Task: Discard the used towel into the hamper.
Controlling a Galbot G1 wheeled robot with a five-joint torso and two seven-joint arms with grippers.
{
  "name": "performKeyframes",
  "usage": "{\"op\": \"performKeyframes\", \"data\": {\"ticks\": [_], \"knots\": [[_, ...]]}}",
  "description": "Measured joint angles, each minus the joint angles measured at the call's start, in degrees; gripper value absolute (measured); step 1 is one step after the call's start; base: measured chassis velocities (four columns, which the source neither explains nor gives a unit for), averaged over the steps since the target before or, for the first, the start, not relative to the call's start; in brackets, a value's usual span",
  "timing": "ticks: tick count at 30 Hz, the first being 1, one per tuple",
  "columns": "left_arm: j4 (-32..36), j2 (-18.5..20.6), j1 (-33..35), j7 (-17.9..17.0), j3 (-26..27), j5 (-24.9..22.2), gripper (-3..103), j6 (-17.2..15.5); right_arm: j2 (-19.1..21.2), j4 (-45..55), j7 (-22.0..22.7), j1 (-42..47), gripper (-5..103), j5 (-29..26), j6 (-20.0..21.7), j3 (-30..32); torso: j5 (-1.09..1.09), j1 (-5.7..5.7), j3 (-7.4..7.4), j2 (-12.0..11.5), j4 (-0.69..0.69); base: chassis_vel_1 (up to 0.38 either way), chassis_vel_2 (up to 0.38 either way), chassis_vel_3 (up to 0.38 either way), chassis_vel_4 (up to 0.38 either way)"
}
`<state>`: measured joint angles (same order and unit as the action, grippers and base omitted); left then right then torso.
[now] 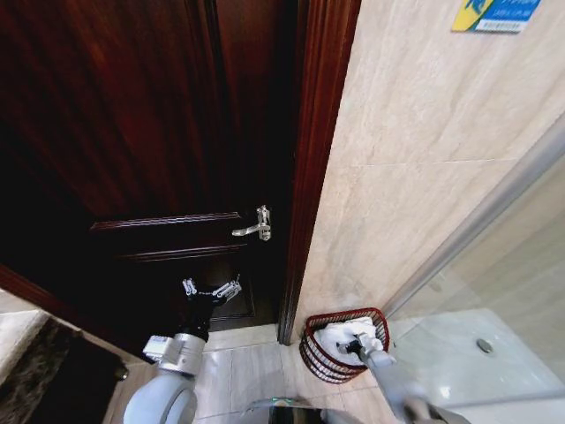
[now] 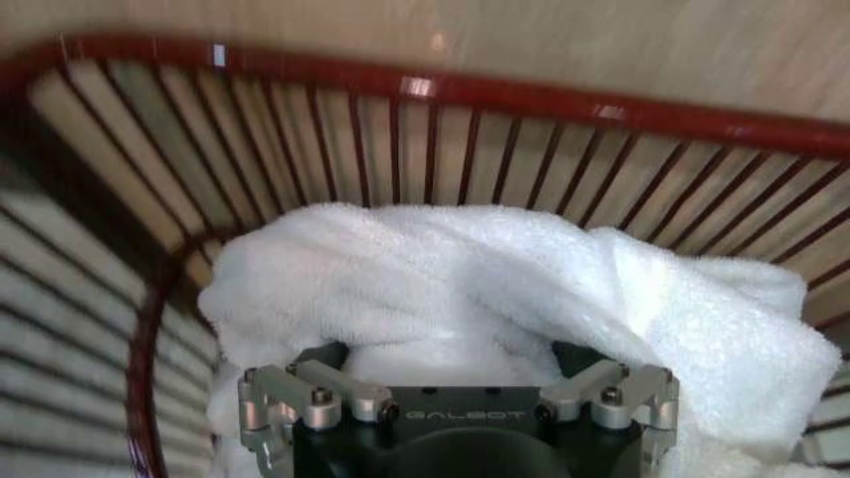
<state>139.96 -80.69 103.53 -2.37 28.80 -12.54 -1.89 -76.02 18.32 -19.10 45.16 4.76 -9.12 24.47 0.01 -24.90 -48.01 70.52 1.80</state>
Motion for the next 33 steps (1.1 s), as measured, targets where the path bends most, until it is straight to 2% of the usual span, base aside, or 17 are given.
{"op": "performKeyframes", "data": {"ticks": [3, 4, 6, 7, 9, 12, 15, 17, 19, 20, 23, 25, 27, 28, 30, 33], "knots": [[0.00, 0.00, 0.00, 0.00, 0.00, 0.00, 100, 0.00, 2.56, 5.03, -4.58, 1.32, 100, -2.97, -3.15, 0.12, 0.04, -0.04, -0.03, 0.04, 0.02, 0.000, 0.000, 0.000, 0.000], [0.00, 0.00, 0.00, 0.00, 0.00, 0.00, 100, 0.00, 2.56, 5.03, -4.58, 1.32, 100, -2.97, -3.15, 0.12, 0.04, -0.04, -0.03, 0.04, 0.02, 0.000, 0.000, 0.000, 0.000], [0.00, 0.01, 0.00, 0.00, 0.00, 0.00, 100, 0.00, 5.45, 11.79, -6.40, 4.36, 100, -4.09, -2.62, 0.88, 0.01, -0.04, -0.04, 0.08, 0.02, 0.000, 0.000, 0.000, 0.000], [0.00, 0.01, 0.00, 0.00, 0.00, 0.00, 100, 0.00, 5.45, 11.79, -6.40, 4.36, 100, -4.09, -2.62, 0.88, 0.01, -0.04, -0.04, 0.08, 0.02, 0.000, 0.000, 0.000, 0.000], [0.00, 0.00, 0.00, 0.00, 0.00, 0.00, 100, 0.00, 7.59, 19.42, -7.15, 8.61, 100, -6.06, -0.30, 1.64, 0.00, -0.05, -0.05, 0.11, -0.02, 0.000, 0.000, 0.000, 0.000], [0.00, 0.00, 0.00, 0.00, 0.00, 0.00, 100, 0.00, 8.55, 24.97, -7.32, 12.11, 100, -6.56, 0.02, 2.45, 0.00, -0.05, -0.05, 0.13, -0.02, 0.000, 0.000, 0.000, 0.000], [0.00, 0.00, 0.00, 0.00, 0.00, 0.00, 100, 0.00, 8.60, 32.50, -7.29, 17.38, 100, -3.93, -0.75, 5.20, -0.01, -0.06, -0.07, 0.16, 0.02, 0.000, 0.000, 0.000, 0.000], [0.00, 0.00, 0.00, 0.00, 0.00, 0.00, 100, 0.00, 8.46, 35.00, -7.24, 19.15, 100, -3.30, -0.79, 5.95, -0.01, -0.07, -0.07, 0.17, 0.01, 0.000, 0.000, 0.000, 0.000], [0.00, 0.01, 0.00, 0.00, 0.00, 0.00, 100, 0.00, 7.77, 42.48, -6.16, 24.37, 100, -2.73, -0.56, 7.92, 0.00, -0.08, -0.08, 0.18, 0.01, 0.000, 0.000, 0.000, 0.000], [0.00, 0.01, 0.00, 0.00, 0.00, 0.00, 100, 0.00, 7.77, 42.48, -6.16, 24.37, 100, -2.73, -0.56, 7.92, 0.00, -0.08, -0.08, 0.18, 0.01, 0.000, 0.000, 0.000, 0.000], [0.00, 0.00, 0.00, 0.00, 0.00, 0.00, 100, 0.00, 5.77, 51.51, -0.79, 31.02, 100, -1.59, -2.70, 11.21, -0.03, -0.08, -0.09, 0.21, 0.00, 0.000, 0.000, 0.000, 0.000], [0.00, 0.01, 0.00, 0.00, 0.00, 0.00, 100, 0.00, 5.03, 53.58, 0.35, 32.46, 100, -1.10, -2.96, 12.22, -0.01, -0.08, -0.09, 0.22, 0.00, 0.000, 0.000, 0.000, 0.000], [0.00, 0.00, 0.00, 0.00, -0.01, 0.00, 100, 0.00, 2.31, 58.71, 3.52, 36.15, 100, -1.02, -3.63, 15.29, -0.04, -0.09, -0.10, 0.23, 0.00, 0.000, 0.000, 0.000, 0.000], [0.00, 0.00, 0.00, 0.00, -0.01, 0.00, 100, 0.00, 2.31, 58.71, 3.52, 36.15, 100, -1.02, -3.63, 15.29, -0.04, -0.09, -0.10, 0.23, 0.00, 0.000, 0.000, 0.000, 0.000], [0.00, 0.00, 0.00, 0.00, 0.00, 0.00, 100, 0.00, -0.42, 63.38, 5.63, 39.30, 100, -2.03, -3.81, 17.67, 0.02, -0.09, -0.10, 0.23, 0.01, 0.000, 0.000, 0.000, 0.000], [0.00, 0.00, 0.00, 0.00, 0.00, 0.00, 100, 0.00, -3.16, 70.78, 6.85, 43.84, 100, -4.61, -3.73, 21.59, -0.06, -0.10, -0.11, 0.24, 0.01, 0.000, 0.000, 0.000, 0.000]]}}
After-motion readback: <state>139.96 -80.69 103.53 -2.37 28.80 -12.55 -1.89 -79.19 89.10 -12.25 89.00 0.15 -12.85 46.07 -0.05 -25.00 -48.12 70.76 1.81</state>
